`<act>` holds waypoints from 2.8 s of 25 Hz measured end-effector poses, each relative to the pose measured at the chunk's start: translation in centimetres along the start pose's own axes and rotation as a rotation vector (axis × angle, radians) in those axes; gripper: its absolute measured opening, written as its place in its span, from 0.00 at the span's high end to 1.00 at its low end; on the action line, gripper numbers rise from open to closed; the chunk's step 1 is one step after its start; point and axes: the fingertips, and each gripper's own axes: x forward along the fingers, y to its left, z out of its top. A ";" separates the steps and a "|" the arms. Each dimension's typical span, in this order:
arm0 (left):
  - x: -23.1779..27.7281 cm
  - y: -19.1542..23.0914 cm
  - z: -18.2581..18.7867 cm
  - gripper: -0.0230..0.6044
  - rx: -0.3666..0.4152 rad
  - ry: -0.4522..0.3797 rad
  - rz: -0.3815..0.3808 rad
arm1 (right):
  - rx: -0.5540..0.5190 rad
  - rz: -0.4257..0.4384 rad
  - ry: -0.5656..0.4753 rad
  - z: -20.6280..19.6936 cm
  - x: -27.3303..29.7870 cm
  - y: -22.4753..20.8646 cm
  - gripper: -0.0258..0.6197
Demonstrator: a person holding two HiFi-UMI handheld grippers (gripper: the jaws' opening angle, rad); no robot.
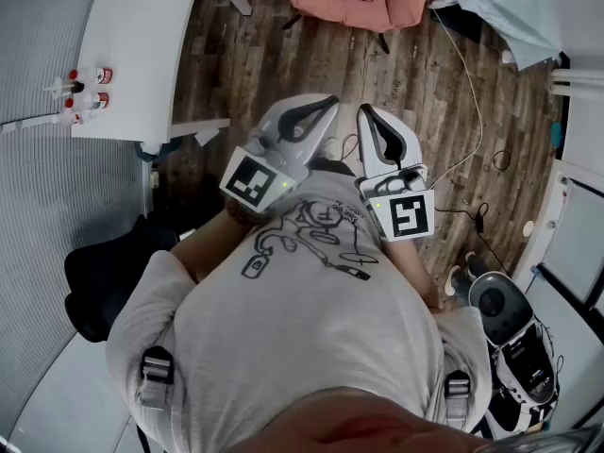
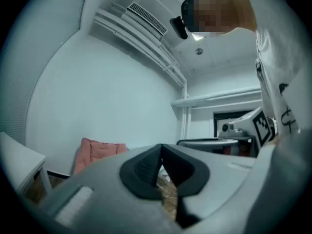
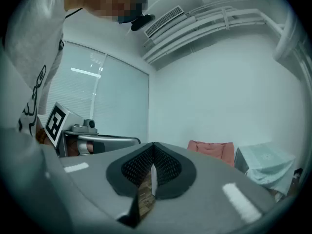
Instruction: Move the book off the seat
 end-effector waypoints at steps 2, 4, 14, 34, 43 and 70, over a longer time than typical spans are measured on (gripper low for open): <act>0.5 -0.3 0.0 0.96 -0.004 0.003 -0.001 | 0.001 0.005 0.000 0.1 -0.2 -0.4 0.95; 0.9 -0.6 0.0 0.96 -0.008 0.005 -0.001 | 0.005 0.010 -0.003 0.4 -0.4 -0.8 0.95; 3.4 -2.8 -1.5 0.96 -0.051 0.006 0.027 | 0.023 0.044 -0.003 -0.5 -2.2 -3.5 0.95; 12.1 0.0 -1.6 0.96 -0.063 0.014 0.009 | 0.039 0.022 -0.033 -0.4 -0.1 -12.0 0.95; 16.2 6.1 -1.9 0.96 -0.076 0.025 0.005 | 0.039 0.015 -0.015 -0.8 6.2 -16.3 0.95; 34.8 39.7 -1.4 0.96 -0.153 0.101 -0.044 | 0.097 -0.042 0.088 -1.5 40.4 -34.5 0.95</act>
